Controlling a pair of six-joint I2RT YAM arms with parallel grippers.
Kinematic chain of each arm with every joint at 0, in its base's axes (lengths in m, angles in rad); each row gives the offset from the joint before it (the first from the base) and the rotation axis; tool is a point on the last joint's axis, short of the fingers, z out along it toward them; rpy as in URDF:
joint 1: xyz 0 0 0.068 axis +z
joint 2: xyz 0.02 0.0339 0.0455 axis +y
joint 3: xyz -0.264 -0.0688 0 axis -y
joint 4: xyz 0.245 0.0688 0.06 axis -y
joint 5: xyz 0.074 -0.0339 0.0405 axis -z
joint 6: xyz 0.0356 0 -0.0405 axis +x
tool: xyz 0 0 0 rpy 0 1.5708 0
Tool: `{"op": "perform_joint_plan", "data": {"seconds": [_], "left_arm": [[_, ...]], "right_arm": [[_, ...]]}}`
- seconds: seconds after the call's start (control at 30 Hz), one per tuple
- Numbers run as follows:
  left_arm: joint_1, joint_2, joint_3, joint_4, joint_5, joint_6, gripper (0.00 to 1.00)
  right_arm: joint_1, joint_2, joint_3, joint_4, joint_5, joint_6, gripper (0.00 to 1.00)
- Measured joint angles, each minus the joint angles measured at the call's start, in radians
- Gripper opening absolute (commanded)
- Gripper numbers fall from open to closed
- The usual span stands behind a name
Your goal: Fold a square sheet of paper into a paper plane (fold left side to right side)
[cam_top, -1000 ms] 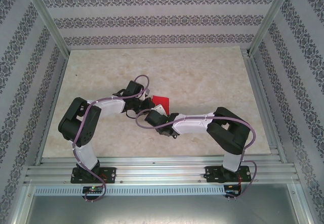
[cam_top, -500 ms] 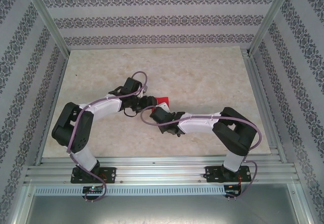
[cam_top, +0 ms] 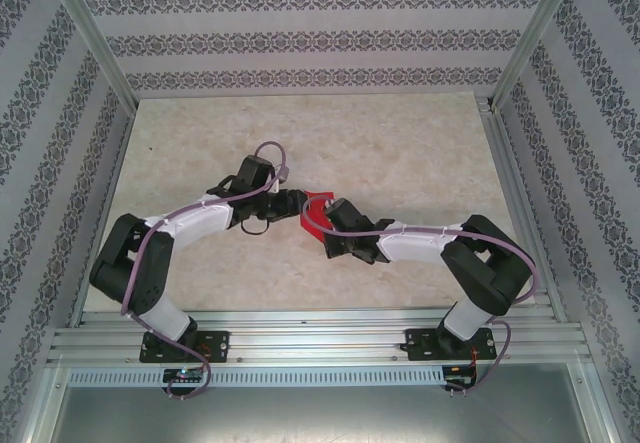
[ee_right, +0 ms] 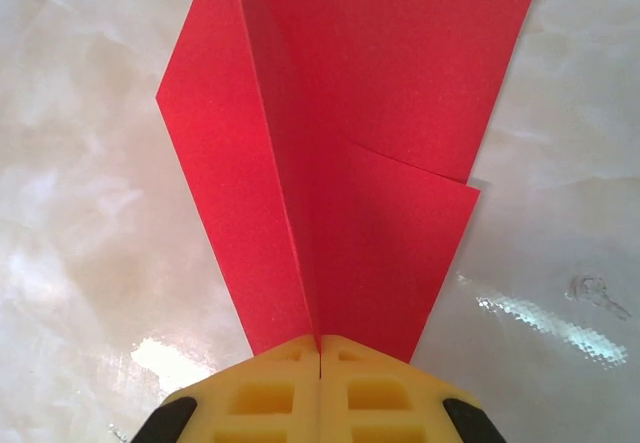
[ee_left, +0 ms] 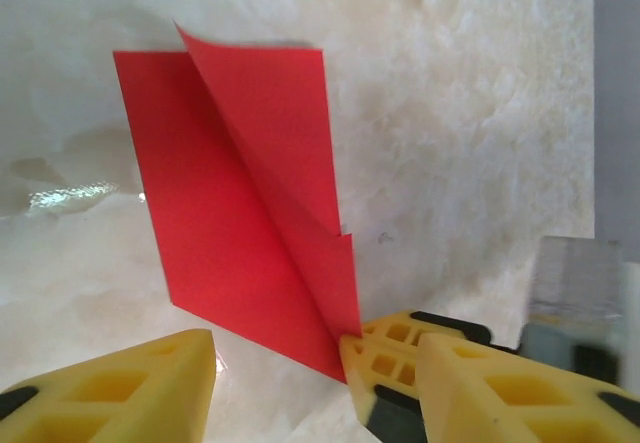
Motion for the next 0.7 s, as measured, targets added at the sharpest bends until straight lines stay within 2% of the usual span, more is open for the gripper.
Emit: {"op": "perform_joint_plan", "data": {"seconds": [0.27,0.53,0.7], "left_arm": [[-0.055,0.15,0.01,0.066,0.04,-0.029,0.39],[-0.068,0.222,0.039,0.09,0.041,-0.038,0.41],[-0.068,0.233,0.045,0.093,0.041,-0.045,0.41]], "right_arm": [[-0.031,-0.002,-0.029,0.069,-0.089,0.015,0.04],[-0.051,-0.003,-0.048,0.106,-0.138,0.034,0.06],[-0.051,-0.007,-0.048,0.105,-0.149,0.041,0.16]]}}
